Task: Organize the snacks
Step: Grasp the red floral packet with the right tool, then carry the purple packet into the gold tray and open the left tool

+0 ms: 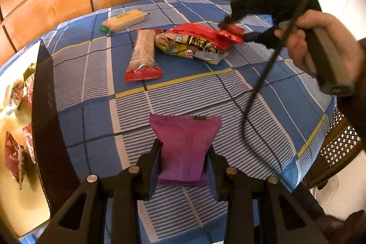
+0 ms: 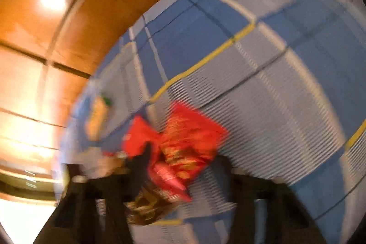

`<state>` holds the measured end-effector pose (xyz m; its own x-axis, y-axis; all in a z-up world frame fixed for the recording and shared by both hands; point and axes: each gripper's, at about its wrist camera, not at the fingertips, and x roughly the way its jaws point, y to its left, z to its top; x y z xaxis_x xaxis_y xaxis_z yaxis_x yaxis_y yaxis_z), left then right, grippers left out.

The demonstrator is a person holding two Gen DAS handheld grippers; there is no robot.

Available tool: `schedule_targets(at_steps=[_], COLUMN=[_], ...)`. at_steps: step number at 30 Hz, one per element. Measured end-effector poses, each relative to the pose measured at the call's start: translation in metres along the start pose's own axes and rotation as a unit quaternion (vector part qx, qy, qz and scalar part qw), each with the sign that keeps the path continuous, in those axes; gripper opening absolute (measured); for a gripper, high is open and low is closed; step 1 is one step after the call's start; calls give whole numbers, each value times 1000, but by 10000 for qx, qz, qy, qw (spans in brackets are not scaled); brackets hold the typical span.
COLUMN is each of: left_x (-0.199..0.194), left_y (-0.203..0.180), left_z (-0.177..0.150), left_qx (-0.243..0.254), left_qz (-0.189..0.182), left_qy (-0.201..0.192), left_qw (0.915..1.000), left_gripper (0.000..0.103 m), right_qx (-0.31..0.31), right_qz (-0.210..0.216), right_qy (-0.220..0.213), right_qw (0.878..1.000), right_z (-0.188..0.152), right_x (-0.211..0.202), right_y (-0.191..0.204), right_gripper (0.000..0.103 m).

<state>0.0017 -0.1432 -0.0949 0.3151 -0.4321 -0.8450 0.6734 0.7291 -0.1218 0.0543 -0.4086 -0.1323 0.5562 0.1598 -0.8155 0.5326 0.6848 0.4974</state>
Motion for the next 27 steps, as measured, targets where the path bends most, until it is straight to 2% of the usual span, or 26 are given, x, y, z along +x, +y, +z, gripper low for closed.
schedule_targets(at_steps=[2,7,11,15,17,18,22,27], left_x=[0,2,1,0,-4,-8,-36,-85], left_y=[1,2,3,3,4,5,10,43], left_z=[0,1,1,2,2,2,8,19], left_qx=[-20,-65,-98,-120,-132,-155,-253,-795], left_qz=[-29,-37,-80,-92,-110,-139,-233,-270], left_qy=[-10,-38,-54,-87,-98,-136,-508,-1068], left_qw=[10000,10000,9999,9998,9998,9997,9981,9907], left_gripper=[35,36,36,35,35,35,35,35], right_qx=[-499,-1074,-1762,-2180,-2607,-2688,-2682,-2825], right_qz=[-162,-508,-877,-1088,-1367,-1441,-1394,-1454], right_qy=[177,282,50,-147,-227,-264,-315,-437], right_qw=[9985,9925,9804,9698,9554,9520,9527,9472], right_z=[1,-7,-29,-44,-53,-55,-55,-68], right_x=[0,-3,-9,-11,-8,-8,-10,-15], right_y=[4,-1,4,6,14,15,12,11], right_gripper=[39,37,37,40,41,41,41,41])
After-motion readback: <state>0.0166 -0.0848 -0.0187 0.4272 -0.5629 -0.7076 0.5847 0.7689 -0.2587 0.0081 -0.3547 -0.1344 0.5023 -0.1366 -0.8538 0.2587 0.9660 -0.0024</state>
